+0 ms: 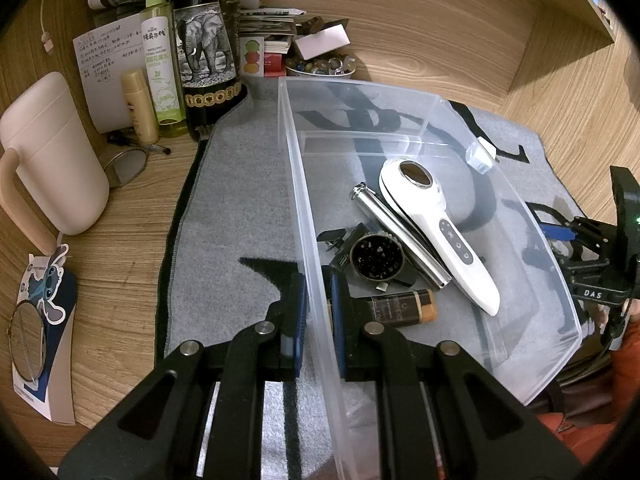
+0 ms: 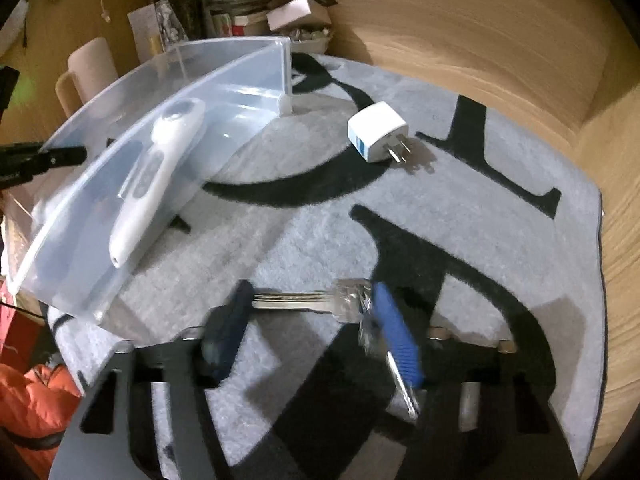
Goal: Organize rigid objects
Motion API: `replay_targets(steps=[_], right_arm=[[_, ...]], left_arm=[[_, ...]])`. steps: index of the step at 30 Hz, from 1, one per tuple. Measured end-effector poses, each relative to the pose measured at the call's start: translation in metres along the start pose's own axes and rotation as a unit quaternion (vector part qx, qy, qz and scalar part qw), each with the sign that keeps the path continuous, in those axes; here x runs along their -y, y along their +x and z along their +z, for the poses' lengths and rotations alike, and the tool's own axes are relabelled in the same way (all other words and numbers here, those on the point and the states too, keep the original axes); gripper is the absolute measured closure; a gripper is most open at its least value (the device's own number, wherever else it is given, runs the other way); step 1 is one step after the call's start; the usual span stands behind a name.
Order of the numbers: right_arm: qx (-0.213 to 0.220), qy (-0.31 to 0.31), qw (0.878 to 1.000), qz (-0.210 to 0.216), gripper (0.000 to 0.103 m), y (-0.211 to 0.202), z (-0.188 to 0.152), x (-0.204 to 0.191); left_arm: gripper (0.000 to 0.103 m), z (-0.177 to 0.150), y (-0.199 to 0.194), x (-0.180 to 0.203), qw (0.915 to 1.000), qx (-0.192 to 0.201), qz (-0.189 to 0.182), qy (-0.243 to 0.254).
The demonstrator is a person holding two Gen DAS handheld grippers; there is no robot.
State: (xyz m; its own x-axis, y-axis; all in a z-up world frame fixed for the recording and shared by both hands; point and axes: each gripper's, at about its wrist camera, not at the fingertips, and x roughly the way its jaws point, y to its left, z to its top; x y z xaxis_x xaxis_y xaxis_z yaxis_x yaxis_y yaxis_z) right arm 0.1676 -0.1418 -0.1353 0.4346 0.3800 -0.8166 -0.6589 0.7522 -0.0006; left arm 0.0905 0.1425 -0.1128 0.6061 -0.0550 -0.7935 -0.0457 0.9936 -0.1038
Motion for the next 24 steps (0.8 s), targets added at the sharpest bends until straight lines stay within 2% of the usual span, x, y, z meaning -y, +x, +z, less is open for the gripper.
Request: replay_targets(steps=[3,5,7,11,12,13,14,16,21,23,24], right_arm=[[0.007,0.004,1.0,0.0,0.057,-0.002,0.003,-0.001],[0.015,0.007,1.0,0.004,0.069,-0.005,0.004,0.0],[0.02,0.008,1.0,0.011,0.087,-0.008,0.006,0.0],[0.012,0.012,1.0,0.004,0.086,-0.003,0.011,0.002],[0.01,0.013,1.0,0.005,0.083,-0.003,0.011,0.002],[0.004,0.015,1.0,0.002,0.072,-0.001,0.01,0.003],[-0.004,0.018,1.0,-0.003,0.056,0.0,0.01,0.004],[0.0,0.022,1.0,-0.013,0.042,0.0,0.008,0.006],[-0.009,0.03,0.999,-0.02,0.038,0.007,0.006,0.015],[-0.02,0.03,0.999,-0.041,0.024,0.013,0.005,0.018],[-0.019,0.037,0.998,-0.044,0.023,0.014,0.004,0.021]], left_arm=[[0.091,0.0,0.0,0.0,1.0,0.0,-0.001,0.0],[0.091,0.0,0.0,0.0,1.0,0.0,-0.001,0.0],[0.091,0.0,0.0,0.0,1.0,0.001,0.0,0.0],[0.091,0.0,-0.002,0.001,1.0,0.002,0.0,0.0],[0.091,0.0,-0.002,0.001,1.0,0.002,0.0,0.0],[0.091,0.0,-0.002,0.001,1.0,0.002,0.001,0.0],[0.091,0.001,-0.001,0.001,1.0,0.001,0.001,0.0],[0.091,0.001,-0.002,0.001,1.0,0.001,0.001,0.0],[0.091,0.001,-0.002,0.0,1.0,0.001,0.001,0.0],[0.091,0.001,-0.002,0.0,1.0,0.001,-0.001,-0.001],[0.091,0.001,-0.002,0.0,1.0,0.001,-0.001,-0.002]])
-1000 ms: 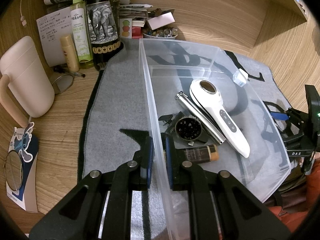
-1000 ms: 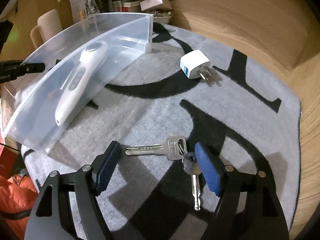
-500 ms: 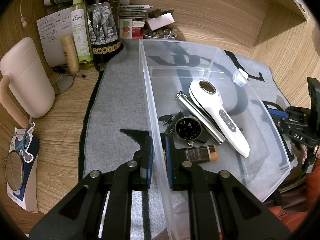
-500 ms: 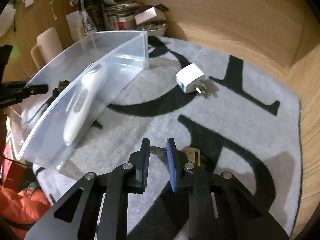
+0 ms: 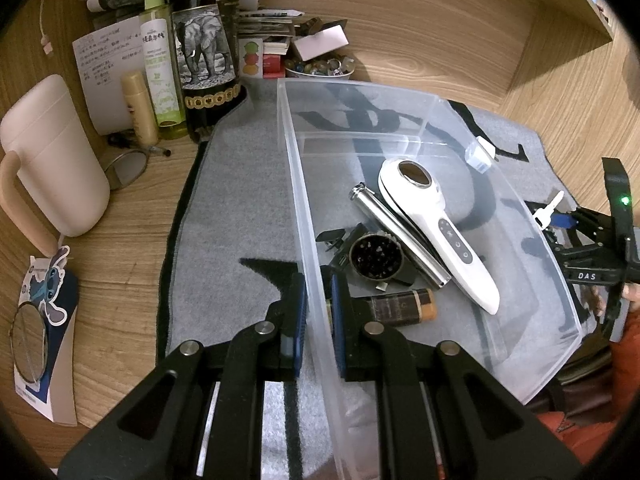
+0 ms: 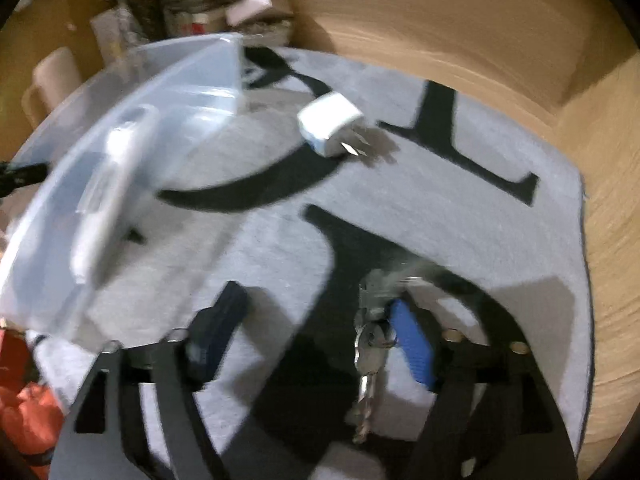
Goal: Organize rigid objects
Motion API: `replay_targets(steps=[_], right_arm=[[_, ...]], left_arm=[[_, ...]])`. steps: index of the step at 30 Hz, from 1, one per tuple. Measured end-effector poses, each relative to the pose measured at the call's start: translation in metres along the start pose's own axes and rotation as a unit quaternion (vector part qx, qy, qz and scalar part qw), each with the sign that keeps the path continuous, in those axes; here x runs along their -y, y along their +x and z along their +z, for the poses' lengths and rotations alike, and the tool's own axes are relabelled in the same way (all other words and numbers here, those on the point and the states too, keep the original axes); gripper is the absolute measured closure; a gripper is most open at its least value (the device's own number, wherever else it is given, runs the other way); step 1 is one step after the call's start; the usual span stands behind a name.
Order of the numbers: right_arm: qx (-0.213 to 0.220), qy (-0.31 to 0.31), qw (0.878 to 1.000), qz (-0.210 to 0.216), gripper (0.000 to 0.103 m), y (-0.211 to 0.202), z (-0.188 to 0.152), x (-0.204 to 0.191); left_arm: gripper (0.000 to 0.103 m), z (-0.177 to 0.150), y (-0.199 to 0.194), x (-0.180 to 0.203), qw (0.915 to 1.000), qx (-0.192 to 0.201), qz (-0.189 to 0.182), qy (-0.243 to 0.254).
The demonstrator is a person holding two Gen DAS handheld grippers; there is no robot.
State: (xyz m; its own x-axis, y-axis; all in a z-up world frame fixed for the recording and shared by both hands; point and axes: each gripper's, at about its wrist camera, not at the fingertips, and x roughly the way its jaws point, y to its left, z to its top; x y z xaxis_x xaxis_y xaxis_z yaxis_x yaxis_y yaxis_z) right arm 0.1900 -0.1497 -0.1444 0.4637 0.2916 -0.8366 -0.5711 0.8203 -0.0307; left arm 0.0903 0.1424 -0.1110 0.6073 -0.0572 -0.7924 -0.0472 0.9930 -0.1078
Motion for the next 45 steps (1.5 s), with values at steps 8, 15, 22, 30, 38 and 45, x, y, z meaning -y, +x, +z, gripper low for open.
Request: replay_targets(steps=[8,15,22,30,38,45], right_arm=[[0.012,0.06,0.998,0.014,0.029,0.0,-0.002,0.026],[0.022,0.037,0.999,-0.005,0.06,-0.001,-0.001,0.024],[0.035,0.057,0.998,0.009,0.097,-0.007,0.0,0.029],[0.068,0.052,0.996,0.024,0.098,-0.026,0.006,0.016],[0.085,0.05,0.995,0.022,0.098,-0.042,0.015,0.015],[0.064,0.061,0.993,0.082,0.093,-0.045,0.003,0.022]], left_arm=[[0.091,0.002,0.003,0.0,1.0,-0.001,0.001,-0.001],[0.091,0.002,0.003,0.0,1.0,-0.001,0.001,-0.001],[0.091,0.002,0.003,0.0,1.0,-0.001,0.002,-0.001],[0.091,0.002,0.003,-0.002,1.0,0.002,0.004,0.0],[0.091,0.0,-0.002,-0.001,1.0,0.006,0.002,0.001],[0.091,-0.001,-0.003,-0.001,1.0,0.006,0.001,-0.002]])
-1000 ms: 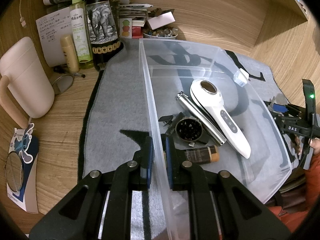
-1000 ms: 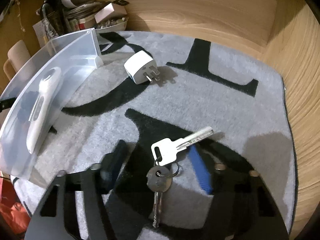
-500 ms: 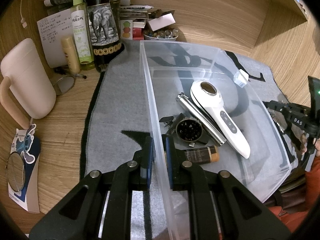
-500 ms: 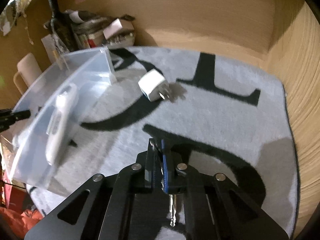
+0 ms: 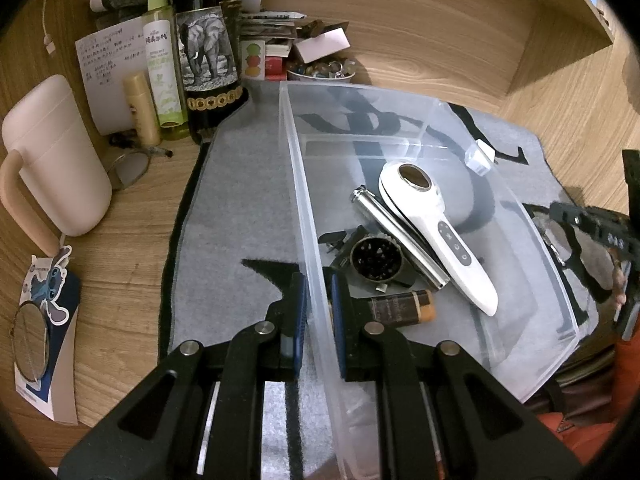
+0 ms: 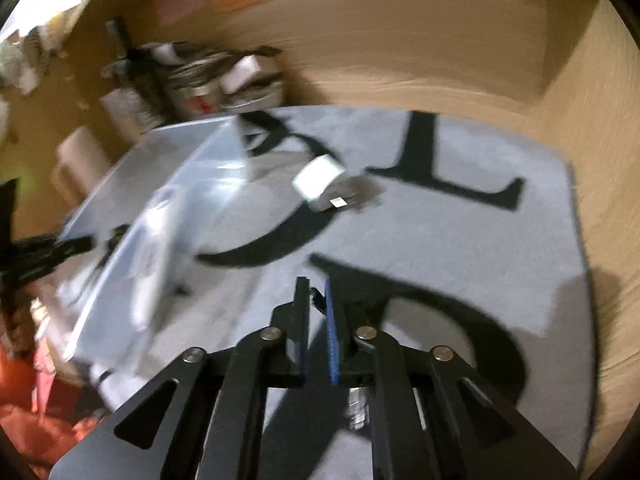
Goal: Organize rigid objects
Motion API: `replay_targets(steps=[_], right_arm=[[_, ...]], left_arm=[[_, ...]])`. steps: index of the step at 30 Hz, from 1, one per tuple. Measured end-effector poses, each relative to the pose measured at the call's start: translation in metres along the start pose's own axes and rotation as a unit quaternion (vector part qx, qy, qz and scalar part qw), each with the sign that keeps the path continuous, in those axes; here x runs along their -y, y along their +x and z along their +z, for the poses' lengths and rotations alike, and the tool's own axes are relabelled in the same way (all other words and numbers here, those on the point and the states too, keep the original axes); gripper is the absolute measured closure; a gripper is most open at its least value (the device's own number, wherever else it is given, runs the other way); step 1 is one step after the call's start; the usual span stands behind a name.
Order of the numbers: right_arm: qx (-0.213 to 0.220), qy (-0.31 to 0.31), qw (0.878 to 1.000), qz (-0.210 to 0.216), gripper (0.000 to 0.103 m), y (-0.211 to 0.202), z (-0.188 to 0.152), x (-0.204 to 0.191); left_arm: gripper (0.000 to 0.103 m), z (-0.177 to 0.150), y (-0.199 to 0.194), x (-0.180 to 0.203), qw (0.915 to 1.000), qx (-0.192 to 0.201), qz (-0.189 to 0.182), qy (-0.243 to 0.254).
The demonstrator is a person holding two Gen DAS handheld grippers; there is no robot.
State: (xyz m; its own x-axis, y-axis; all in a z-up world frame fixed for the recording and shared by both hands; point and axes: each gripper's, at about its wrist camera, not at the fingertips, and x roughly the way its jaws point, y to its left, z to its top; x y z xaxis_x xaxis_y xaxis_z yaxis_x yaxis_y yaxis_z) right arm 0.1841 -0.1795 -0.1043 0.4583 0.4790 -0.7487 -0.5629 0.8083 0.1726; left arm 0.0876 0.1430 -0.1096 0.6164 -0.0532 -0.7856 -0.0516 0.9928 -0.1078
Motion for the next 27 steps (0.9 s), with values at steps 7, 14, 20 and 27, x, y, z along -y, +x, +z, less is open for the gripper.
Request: replay_targets(steps=[7,14,20,27], right_arm=[[-0.025,-0.052,0.998,-0.003,0.049,0.005,-0.015,-0.022],[-0.024,-0.031,0.999,-0.037,0.037,0.012,-0.006,0.0],[-0.065,-0.01,0.997,-0.046,0.037,0.032,-0.014,0.007],[-0.03,-0.019,0.995,-0.093,0.047,0.033,-0.026,-0.008]], left_arm=[[0.091,0.001,0.001,0.0,1.0,-0.002,-0.001,-0.002],[0.091,0.001,0.001,0.0,1.0,-0.002,-0.002,-0.003],[0.091,0.001,0.002,-0.001,1.0,-0.003,-0.001,-0.002],[0.091,0.001,0.003,-0.001,1.0,-0.004,-0.001,0.0]])
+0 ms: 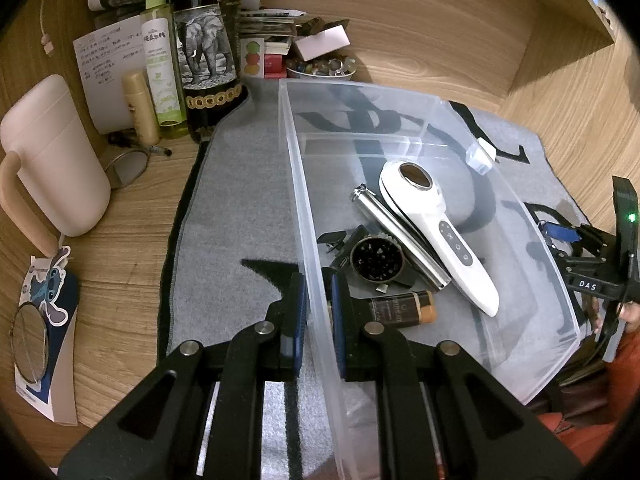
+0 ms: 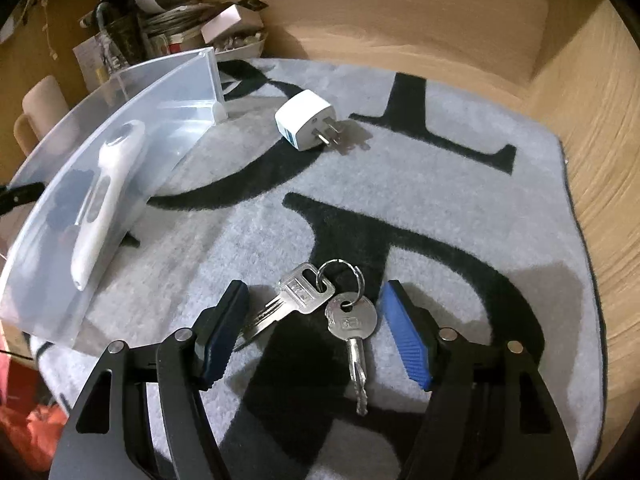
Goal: Organize rigid objects
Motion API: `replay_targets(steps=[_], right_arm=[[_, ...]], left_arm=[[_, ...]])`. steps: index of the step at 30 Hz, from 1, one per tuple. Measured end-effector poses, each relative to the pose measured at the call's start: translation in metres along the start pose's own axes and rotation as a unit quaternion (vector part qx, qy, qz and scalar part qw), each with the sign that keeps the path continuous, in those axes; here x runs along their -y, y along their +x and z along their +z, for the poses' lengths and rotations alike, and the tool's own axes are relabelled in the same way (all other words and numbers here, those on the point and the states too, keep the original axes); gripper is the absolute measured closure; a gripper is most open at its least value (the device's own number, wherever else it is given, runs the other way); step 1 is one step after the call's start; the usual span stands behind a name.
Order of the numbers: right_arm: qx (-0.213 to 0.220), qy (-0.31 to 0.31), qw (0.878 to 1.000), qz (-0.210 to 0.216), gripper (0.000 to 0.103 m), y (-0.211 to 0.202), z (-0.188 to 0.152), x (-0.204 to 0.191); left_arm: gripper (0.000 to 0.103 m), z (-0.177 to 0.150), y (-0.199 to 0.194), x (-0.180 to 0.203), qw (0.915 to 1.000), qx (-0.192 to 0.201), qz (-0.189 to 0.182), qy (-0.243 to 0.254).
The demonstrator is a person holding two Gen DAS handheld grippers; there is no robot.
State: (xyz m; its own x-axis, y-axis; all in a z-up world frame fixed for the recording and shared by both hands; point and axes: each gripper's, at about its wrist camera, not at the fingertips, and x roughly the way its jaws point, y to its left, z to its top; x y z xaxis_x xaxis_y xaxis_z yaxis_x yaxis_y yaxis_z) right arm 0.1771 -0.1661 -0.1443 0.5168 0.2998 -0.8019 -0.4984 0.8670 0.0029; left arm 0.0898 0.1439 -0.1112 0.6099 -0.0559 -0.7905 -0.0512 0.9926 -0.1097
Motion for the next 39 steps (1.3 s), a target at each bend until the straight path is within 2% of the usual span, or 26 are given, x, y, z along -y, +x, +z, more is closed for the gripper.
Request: replay_targets(steps=[2,5,8,16,24,39], right_arm=[[0.004,-0.004,1.0,0.003,0.063,-0.002,0.0,-0.003],[0.005,-0.009,1.0,0.005,0.078,-0.004,0.002,-0.005],[0.008,-0.006,1.0,0.009,0.085,-0.004,0.002,-0.006],[0.022,0.005,1.0,0.018,0.087,-0.005,0.005,-0.009],[0.056,0.004,0.998,0.027,0.087,-0.021,0.018,-0.016],[0.156,-0.025,0.986,0.051,0.087,-0.071,0.066,-0.043]], left_arm=[[0.091,0.0,0.001,0.0,1.0,-0.001,0.0,0.0],[0.091,-0.001,0.001,0.001,1.0,0.001,0.001,0.0],[0.091,-0.002,0.001,0.001,1.0,0.0,0.0,0.0],[0.091,-0.003,0.002,0.005,1.0,-0.001,0.002,0.002],[0.091,-0.001,0.001,0.003,1.0,0.001,0.001,0.002],[0.091,0.001,0.001,0.003,1.0,0.0,-0.002,0.0]])
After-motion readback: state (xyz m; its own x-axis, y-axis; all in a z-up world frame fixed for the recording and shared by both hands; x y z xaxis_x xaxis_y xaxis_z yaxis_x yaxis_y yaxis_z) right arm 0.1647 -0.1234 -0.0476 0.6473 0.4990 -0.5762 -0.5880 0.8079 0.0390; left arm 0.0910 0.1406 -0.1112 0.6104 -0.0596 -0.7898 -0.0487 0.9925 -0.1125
